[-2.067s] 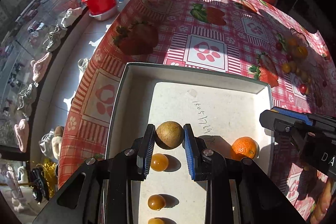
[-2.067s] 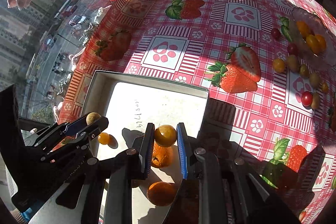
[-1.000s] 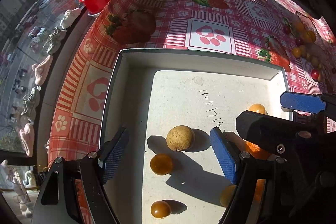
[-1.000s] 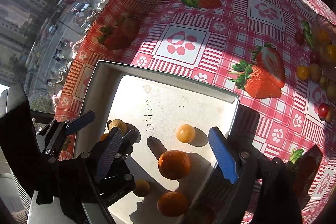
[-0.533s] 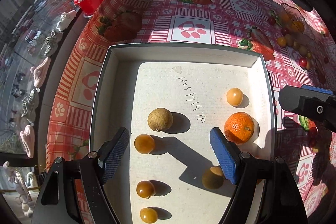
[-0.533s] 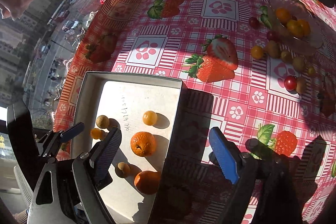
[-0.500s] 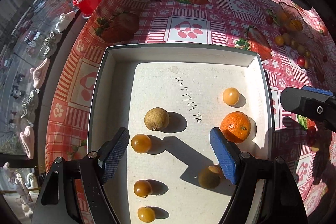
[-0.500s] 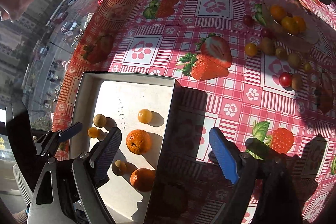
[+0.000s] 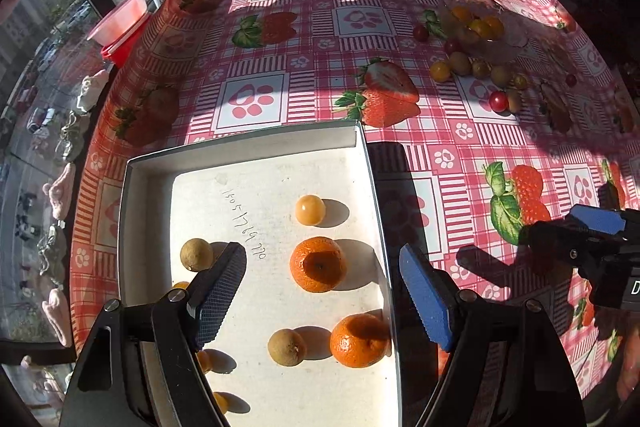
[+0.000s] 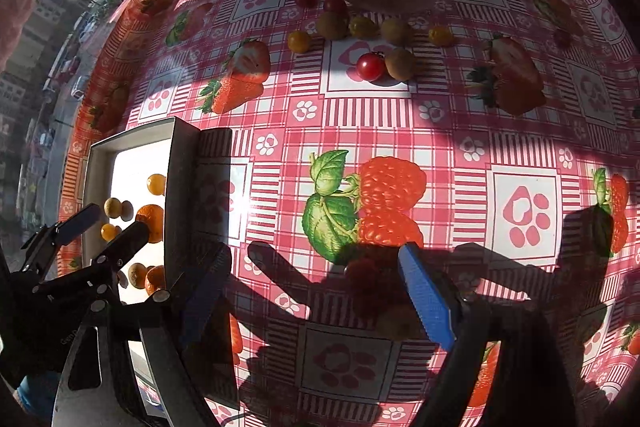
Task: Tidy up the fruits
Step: 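Move both open grippers back to the fruit cluster, then grasp a red cherry tomato with the left gripper while the right grasps a brown kiwi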
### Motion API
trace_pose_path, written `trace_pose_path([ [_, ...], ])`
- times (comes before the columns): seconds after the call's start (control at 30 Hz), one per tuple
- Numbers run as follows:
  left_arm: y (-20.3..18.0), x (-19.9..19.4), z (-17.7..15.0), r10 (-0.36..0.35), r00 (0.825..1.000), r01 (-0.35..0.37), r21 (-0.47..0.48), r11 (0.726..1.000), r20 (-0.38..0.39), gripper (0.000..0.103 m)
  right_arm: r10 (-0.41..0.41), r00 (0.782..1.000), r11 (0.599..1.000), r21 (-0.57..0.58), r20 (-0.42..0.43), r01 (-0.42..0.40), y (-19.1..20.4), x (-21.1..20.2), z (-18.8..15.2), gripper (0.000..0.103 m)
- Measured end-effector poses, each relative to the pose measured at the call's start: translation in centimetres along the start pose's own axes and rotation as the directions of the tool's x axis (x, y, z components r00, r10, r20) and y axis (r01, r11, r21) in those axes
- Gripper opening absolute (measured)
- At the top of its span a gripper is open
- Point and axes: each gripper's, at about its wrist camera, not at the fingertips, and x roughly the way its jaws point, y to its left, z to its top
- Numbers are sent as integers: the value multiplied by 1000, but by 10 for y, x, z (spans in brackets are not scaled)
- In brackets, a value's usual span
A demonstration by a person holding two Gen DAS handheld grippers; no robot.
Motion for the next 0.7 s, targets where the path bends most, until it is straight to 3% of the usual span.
trace_pose_path([
  [0.27,-26,-15,7,-52,998,52,2,999,39,80,-82,996,996,35,-27,83,-32,-16,-24,88],
  [0.47,-42,-14,3,-93,996,92,31,995,18,80,-120,992,988,95,-41,124,-61,-18,-47,88],
  [0.7,-84,0,-1,-131,990,135,138,981,-43,80,-135,990,978,154,-47,141,-88,-12,-67,88],
])
